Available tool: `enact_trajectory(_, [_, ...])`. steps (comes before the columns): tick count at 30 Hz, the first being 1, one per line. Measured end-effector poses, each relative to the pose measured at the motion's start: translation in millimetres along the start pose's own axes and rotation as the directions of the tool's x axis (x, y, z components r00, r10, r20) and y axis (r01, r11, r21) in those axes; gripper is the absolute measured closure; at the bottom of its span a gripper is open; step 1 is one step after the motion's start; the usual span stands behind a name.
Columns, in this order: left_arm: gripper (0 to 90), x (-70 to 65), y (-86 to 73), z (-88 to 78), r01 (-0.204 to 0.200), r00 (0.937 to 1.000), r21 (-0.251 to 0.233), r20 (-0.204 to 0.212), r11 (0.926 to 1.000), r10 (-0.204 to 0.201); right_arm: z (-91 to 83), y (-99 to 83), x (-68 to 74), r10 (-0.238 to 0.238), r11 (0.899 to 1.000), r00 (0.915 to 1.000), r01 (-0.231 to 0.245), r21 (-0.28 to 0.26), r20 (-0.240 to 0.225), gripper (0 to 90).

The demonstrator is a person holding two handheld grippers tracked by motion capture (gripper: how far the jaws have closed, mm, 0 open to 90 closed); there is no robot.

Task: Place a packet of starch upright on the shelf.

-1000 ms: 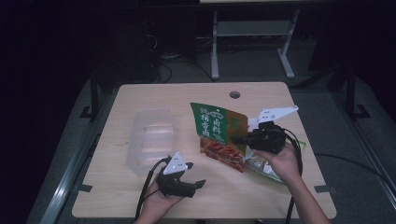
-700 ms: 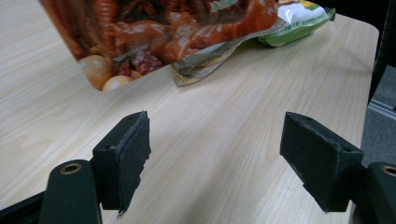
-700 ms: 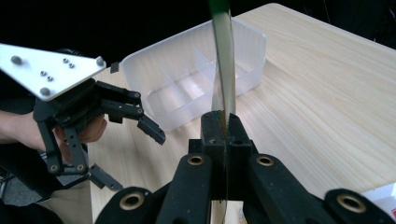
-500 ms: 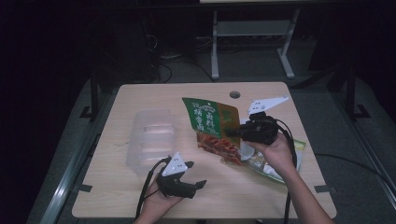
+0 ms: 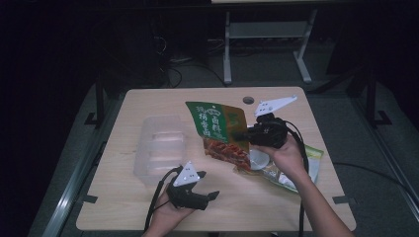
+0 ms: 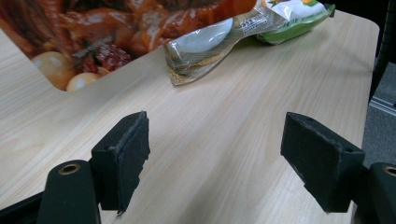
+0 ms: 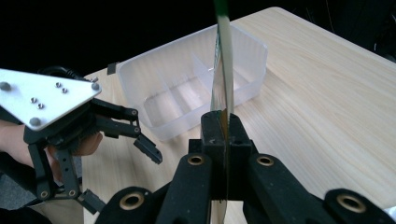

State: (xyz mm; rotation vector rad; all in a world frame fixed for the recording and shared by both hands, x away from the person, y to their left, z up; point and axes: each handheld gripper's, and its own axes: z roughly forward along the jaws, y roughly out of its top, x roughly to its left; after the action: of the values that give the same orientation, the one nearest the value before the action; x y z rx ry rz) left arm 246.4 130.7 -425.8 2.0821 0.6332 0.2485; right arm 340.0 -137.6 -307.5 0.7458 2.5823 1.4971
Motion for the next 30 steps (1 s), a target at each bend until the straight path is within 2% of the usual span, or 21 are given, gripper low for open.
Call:
enact_trajectory(7, [22.7, -1.5, -0.9, 1.8, 0.010, 0.9999, 0.002, 0.011, 0.9999, -0.010, 4.4, 8.6, 0.5, -0.011, 1.000, 0.9999, 0.011, 0.001, 0.005, 89.8])
enact_trajectory(13, [22.6, -2.9, -1.6, 2.2, -0.007, 0.9998, 0.010, 0.020, 0.9999, 0.007, 10.7, 17.7, 2.3, -0.020, 1.000, 0.9998, 0.020, -0.005, 0.001, 89.8])
enact_trajectory(16, [22.6, -3.7, -2.4, 2.9, -0.001, 0.9997, 0.002, 0.026, 1.0000, 0.001, 15.0, 22.5, 1.9, -0.032, 0.999, 0.9995, 0.032, -0.004, -0.001, 89.8])
enact_trajectory(18, [22.6, -3.6, -2.6, 2.2, -0.002, 0.9996, 0.001, 0.028, 1.0000, 0.002, 17.7, 25.8, 2.4, -0.024, 1.000, 0.9997, 0.024, -0.004, -0.007, 89.8])
enact_trajectory(26, [22.7, -0.7, -3.5, -2.1, -0.001, 0.9998, -0.013, 0.021, 0.9999, 0.002, 36.5, 40.9, -1.0, -0.047, 0.999, 0.9987, 0.046, -0.006, -0.019, 89.8])
enact_trajectory(30, [22.6, -1.5, -4.3, -2.1, -0.004, 0.9997, -0.009, 0.022, 1.0000, 0.004, 46.2, 49.7, -2.7, -0.041, 0.999, 0.9986, 0.041, -0.005, -0.033, 89.8])
